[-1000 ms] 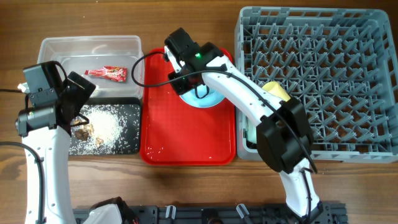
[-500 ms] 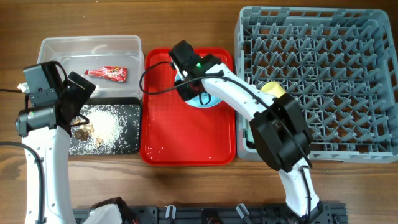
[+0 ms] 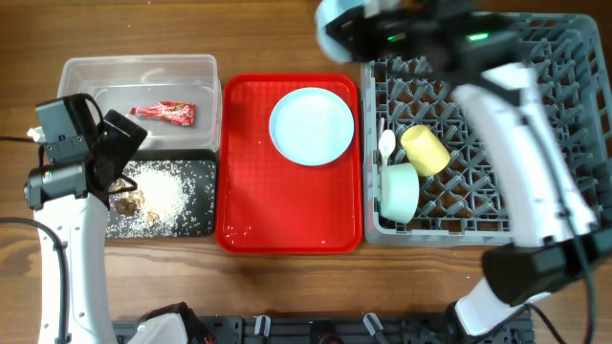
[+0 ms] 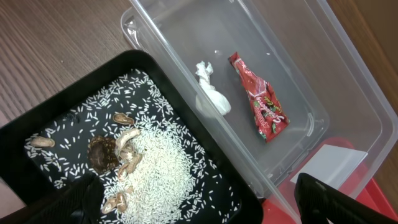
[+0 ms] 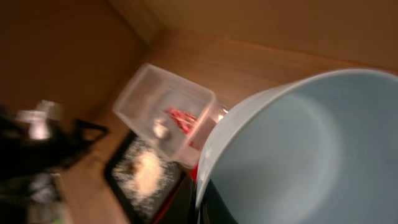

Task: Sort waste into correct bins and load items into the dishwasher rack
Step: 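Carry the blue bowl into the rack's back area and release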

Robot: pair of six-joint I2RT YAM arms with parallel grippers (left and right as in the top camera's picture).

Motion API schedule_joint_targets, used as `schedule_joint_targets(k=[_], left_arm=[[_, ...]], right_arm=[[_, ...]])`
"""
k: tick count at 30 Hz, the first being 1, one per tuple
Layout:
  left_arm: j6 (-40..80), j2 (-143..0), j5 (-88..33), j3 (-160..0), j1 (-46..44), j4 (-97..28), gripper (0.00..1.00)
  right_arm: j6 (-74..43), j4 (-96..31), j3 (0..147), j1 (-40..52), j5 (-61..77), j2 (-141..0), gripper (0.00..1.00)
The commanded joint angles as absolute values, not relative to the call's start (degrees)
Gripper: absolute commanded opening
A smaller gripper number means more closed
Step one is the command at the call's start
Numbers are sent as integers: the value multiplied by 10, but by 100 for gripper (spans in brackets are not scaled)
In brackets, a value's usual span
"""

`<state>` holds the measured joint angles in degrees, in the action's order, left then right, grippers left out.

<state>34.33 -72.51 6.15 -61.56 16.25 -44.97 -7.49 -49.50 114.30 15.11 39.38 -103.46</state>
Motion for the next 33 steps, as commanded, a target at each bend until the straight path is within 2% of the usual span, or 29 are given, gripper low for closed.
schedule_joint_targets(k=[1,6,11,17,23,25,28,33], left_arm=[[334,-721,63,-620,165,-448,100],[334,-721,63,-620,165,-448,100],[334,-721,63,-620,165,-448,100],[334,-721,63,-620,165,-448,100],[334,-721,63,-620,165,-448,100],[334,-721,63,-620,165,-448,100],[334,-721,63,-620,165,-448,100],[334,-721,63,-620,165,-448,100]], right_arm=[[-77,-441,1105,24,755,-1069,4],[-128,-309,982,-58,785,-1109,4],[-224,-136,865,-73,785,-1136,4],[-246,-85,801,-73,766,-1149,4],[-242,-99,801,-72,763,-1149,4],[-331,-32,801,-71,777,-1149,4],[-506,180,801,-58,818,-1149,4],[-457,143,764,-48,773,-1149,4]])
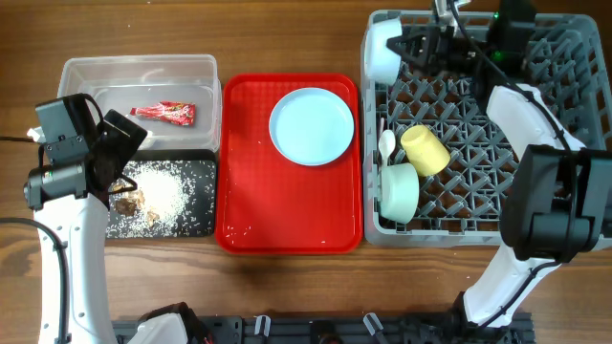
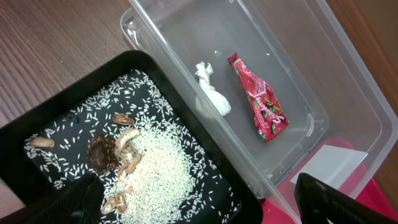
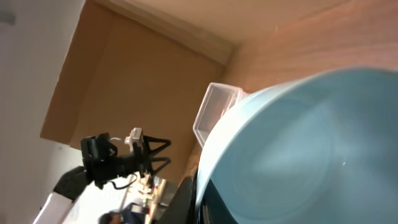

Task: Sort waste into correct bins and load items into the dishwasher rack

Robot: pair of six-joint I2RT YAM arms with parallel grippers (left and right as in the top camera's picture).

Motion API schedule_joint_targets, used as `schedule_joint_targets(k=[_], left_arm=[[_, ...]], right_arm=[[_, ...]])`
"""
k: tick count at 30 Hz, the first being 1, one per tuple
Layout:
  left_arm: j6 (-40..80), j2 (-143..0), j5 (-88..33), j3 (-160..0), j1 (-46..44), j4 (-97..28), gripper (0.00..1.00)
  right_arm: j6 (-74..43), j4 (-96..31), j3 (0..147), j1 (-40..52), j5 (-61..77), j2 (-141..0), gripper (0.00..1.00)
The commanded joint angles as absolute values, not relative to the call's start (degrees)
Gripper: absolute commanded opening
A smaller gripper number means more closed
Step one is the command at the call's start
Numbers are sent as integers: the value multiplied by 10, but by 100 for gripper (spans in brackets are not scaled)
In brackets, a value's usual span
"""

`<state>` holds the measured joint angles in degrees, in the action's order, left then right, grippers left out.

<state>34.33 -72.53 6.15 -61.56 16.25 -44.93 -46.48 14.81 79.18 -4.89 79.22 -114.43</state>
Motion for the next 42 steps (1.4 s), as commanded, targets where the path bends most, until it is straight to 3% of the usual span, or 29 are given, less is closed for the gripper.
schedule_joint_targets(k=[1,3,8,9,10,13,14,15,21,28,31,33,35,38,42], left_arm=[[334,-721,63,-620,165,-448,100],[334,-721,63,-620,165,-448,100],[334,-721,63,-620,165,-448,100],[334,-721,63,-620,165,-448,100],[334,-721,63,-620,165,-448,100],[334,-721,63,-620,165,-448,100],[334,-721,63,-620,165,-448,100],[334,-721,63,-620,165,-448,100],[334,-721,63,-620,165,-448,100],[334,-721,63,-620,165,-448,100],[334,-721,63,-620,165,-448,100],[334,-721,63,-620,165,-448,99],[334,-721,63,-620,165,-448,100],[334,-721,63,-620,165,-448,100],[334,-721,63,-620,165,-448,100]], right_arm=[[-449,143,743,-51,761,-1149,4],[-434,142,705,-66,746,-1149,4],[-423,141,678,-100,773,-1149,22],[-424,141,678,-105,792,-1149,35],[-424,142,678,-110,812,-1149,41],[-436,143,678,-140,865,-1148,51],[-442,143,678,-155,882,-1148,64],[-456,143,678,-172,895,-1148,99],[-484,160,678,-237,882,-1135,100],[-772,491,700,-242,793,-1082,100],[-725,483,705,-229,701,-1080,99],[-615,391,705,-216,671,-1080,99],[-404,194,709,-191,590,-1080,100],[-139,-157,805,-131,318,-1079,100],[-55,-405,996,-80,162,-1077,100]])
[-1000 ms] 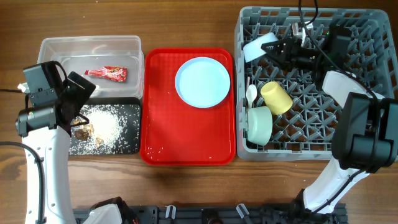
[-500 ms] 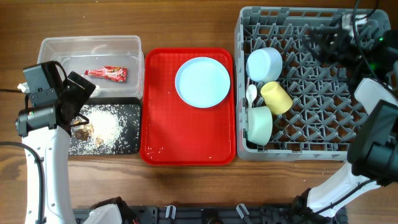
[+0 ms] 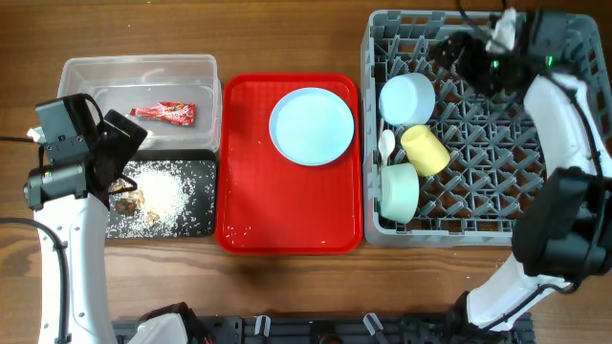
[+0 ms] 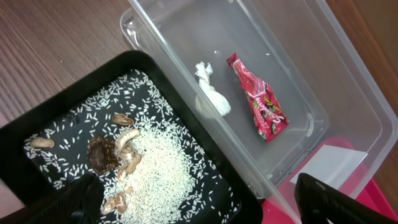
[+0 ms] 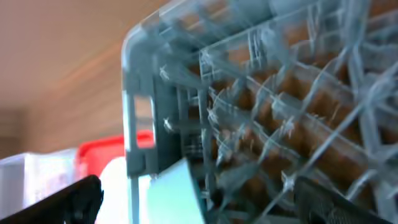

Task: Sort waste into correct bins and load items into the dishwasher rack

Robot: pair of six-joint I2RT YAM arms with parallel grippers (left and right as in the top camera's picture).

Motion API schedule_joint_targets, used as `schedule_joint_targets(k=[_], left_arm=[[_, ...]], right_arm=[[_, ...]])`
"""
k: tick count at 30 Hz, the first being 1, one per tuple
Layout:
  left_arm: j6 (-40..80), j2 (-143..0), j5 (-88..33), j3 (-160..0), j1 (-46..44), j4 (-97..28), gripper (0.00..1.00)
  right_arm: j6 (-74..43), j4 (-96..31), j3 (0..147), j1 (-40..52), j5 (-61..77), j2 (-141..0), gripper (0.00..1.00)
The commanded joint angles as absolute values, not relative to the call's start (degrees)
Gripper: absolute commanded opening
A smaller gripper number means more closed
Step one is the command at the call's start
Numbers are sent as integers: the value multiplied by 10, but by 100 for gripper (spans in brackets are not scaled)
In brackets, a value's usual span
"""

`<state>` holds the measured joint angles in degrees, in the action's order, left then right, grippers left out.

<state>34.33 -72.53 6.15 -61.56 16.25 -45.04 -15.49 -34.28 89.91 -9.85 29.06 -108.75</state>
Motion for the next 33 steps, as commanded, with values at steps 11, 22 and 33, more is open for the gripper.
schedule_joint_targets(k=[11,22,33], left_arm=[[334,-721,63,-620,165,-448,100],[334,-721,63,-620,165,-448,100],[334,-721,63,-620,165,-448,100]], right_arm=[[-69,-735,1013,-5,195,-1073,4],[-170,-686,970,32,21,-1075,4],[-169,-659,970,32,20,-1113,5]])
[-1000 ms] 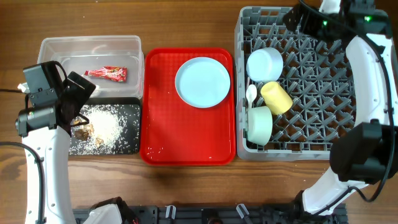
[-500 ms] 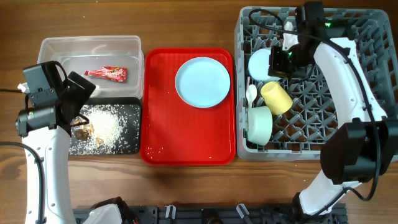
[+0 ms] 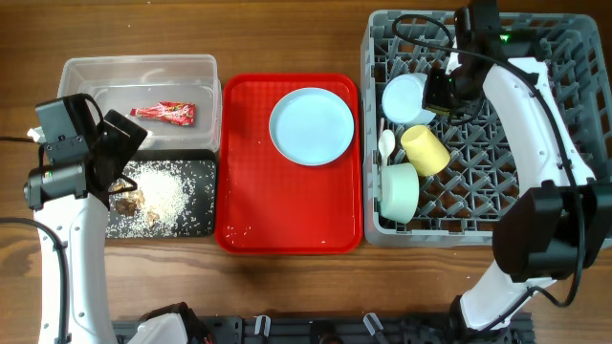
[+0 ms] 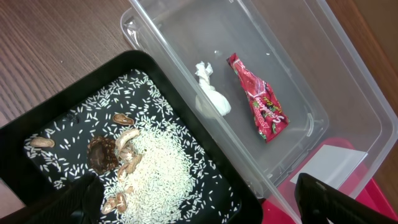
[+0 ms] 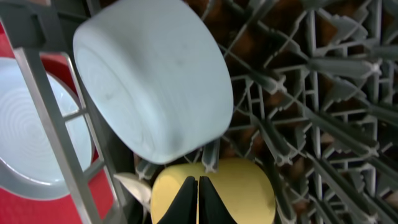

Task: Sort waste into correct bins and load items into the dishwasher rack

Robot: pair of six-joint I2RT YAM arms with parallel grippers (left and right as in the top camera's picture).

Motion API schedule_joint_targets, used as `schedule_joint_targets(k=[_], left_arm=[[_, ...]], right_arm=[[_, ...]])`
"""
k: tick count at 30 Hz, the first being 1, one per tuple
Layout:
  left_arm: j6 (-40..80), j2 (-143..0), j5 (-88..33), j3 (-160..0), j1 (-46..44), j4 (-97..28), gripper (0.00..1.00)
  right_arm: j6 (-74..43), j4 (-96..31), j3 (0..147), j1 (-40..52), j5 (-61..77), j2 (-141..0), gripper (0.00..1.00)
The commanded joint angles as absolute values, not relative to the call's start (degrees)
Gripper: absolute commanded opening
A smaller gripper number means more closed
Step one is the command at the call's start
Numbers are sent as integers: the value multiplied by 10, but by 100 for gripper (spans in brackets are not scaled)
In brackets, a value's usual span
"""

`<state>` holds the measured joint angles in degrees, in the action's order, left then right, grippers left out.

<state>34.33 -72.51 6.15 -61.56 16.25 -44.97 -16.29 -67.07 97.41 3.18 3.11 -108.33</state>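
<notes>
A pale blue bowl (image 3: 405, 97) lies tilted on its side in the grey dishwasher rack (image 3: 535, 205), next to a yellow cup (image 3: 425, 149), a green cup (image 3: 399, 191) and a white spoon (image 3: 386, 143). My right gripper (image 3: 442, 88) hangs just right of the bowl. In the right wrist view it (image 5: 199, 186) is shut and empty over the yellow cup (image 5: 236, 186), below the bowl (image 5: 155, 81). A pale blue plate (image 3: 312, 125) sits on the red tray (image 3: 287, 210). My left gripper (image 4: 199, 202) is open over the black tray.
The clear bin (image 3: 86, 72) holds a red wrapper (image 4: 261, 106) and a crumpled white tissue (image 4: 211, 99). The black tray (image 4: 37, 130) in front of it carries rice (image 4: 155, 162), peanuts and a brown lump (image 4: 102, 154). Rack tines stand up all around my right gripper.
My right gripper was open over the rack's back part, to the right of the bowl. Now it is shut and empty, close beside the bowl and above the yellow cup. The left arm is unmoved.
At first my right gripper held the pale blue bowl high over the rack's back left. Then it held it at the rack's back left corner. Later the bowl lay in the rack with the gripper open and away. Now the gripper is shut beside it.
</notes>
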Motion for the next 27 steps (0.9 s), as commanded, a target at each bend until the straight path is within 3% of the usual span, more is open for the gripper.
schedule_joint_targets(k=[1,6,10,12,13,15,21,27], left_arm=[[334,-721,63,-620,165,-448,100],[334,-721,63,-620,165,-448,100],[334,-721,63,-620,165,-448,100],[334,-721,63,-620,165,-448,100],[334,-721,63,-620,165,-448,100],[334,-721,63,-620,165,-448,100],[334,-721,63,-620,165,-448,100],[334,-721,63,-620,165,-448,100]], right_arm=[[-170,-649,970,33,20,-1124,4],[-141,-579,971,35,20,-1141,5],[-135,-581,972,35,26,-1092,15],[-99,-577,972,36,100,-1039,19],[-98,-574,972,37,123,-1017,18],[-98,-548,972,48,152,-1002,4],[-90,-486,970,101,195,-1083,5],[-77,-441,970,275,149,-1177,6]])
